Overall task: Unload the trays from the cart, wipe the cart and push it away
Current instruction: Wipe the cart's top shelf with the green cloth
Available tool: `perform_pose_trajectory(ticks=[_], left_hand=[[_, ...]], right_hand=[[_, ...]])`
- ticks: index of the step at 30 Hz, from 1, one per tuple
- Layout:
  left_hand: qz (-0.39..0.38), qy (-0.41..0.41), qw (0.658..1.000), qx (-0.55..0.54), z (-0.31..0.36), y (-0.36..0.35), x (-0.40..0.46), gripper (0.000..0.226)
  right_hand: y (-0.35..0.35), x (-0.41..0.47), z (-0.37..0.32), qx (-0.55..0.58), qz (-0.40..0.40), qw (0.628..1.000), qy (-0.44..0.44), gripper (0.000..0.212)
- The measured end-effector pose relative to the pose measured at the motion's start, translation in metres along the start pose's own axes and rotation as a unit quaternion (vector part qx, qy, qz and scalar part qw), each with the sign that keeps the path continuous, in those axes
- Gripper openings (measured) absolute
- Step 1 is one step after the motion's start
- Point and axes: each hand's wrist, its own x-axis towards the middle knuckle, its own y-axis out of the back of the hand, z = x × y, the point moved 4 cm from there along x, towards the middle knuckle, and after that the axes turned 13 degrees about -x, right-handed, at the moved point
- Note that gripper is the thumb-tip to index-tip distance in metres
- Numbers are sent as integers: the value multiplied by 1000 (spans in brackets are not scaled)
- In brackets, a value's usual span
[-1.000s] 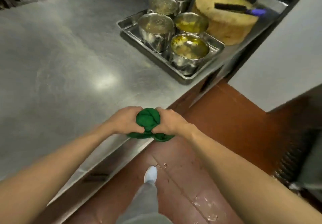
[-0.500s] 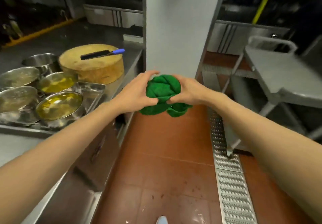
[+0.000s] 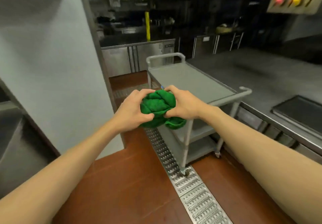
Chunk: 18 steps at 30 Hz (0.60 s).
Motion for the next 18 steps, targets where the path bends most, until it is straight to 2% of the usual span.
perform_pose_trajectory(ticks=[8,18], left_hand=[[-48,-20,998,-17,-60,-72,168,69],[-127,-33,990,-56,-166,-139,346,70]], right_hand=[[-3,107,141,-7,2,998,-60,74],[-38,241,272,-20,-8,985,-173,76]])
